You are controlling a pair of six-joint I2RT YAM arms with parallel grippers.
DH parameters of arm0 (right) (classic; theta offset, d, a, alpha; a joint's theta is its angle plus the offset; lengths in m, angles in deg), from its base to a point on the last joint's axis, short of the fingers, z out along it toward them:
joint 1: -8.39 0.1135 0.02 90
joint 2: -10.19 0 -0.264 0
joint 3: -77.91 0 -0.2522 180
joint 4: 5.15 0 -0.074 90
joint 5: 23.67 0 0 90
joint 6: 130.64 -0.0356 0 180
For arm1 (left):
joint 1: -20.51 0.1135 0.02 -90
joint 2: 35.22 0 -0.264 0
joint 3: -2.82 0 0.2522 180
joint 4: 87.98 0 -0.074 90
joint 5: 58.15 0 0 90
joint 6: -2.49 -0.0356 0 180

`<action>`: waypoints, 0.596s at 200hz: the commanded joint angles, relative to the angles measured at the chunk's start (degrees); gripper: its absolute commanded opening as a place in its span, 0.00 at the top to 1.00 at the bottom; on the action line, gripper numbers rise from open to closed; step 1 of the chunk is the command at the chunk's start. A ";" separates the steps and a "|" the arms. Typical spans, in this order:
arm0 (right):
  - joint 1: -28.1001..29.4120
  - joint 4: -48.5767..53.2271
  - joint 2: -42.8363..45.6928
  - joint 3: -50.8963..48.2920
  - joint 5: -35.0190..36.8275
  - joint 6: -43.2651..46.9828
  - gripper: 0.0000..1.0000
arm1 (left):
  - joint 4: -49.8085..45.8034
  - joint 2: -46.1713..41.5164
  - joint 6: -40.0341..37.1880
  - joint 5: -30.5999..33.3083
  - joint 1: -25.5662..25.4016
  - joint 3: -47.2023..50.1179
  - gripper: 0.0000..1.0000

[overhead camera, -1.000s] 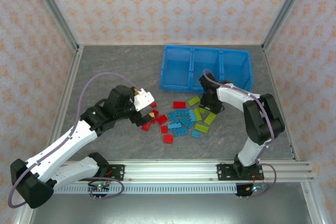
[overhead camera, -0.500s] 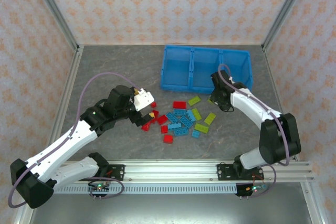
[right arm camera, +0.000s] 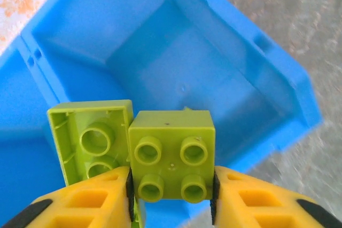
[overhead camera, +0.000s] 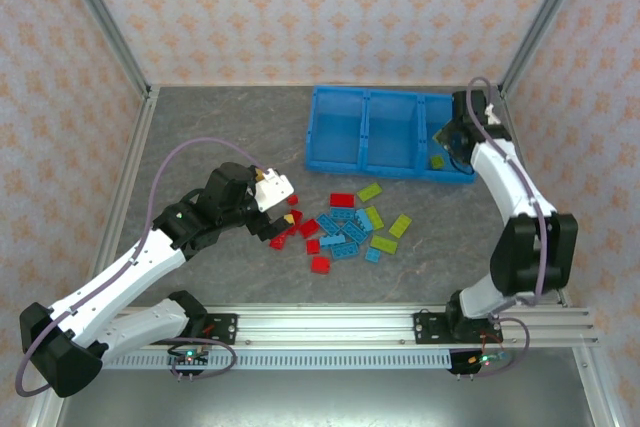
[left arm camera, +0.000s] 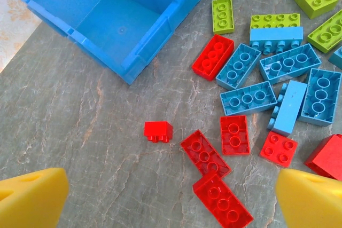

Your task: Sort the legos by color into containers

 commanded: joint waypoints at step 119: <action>8.06 7.76 13.08 -10.55 -3.96 0.48 0.37 | 0.21 -1.78 -0.80 3.09 0.01 1.53 0.00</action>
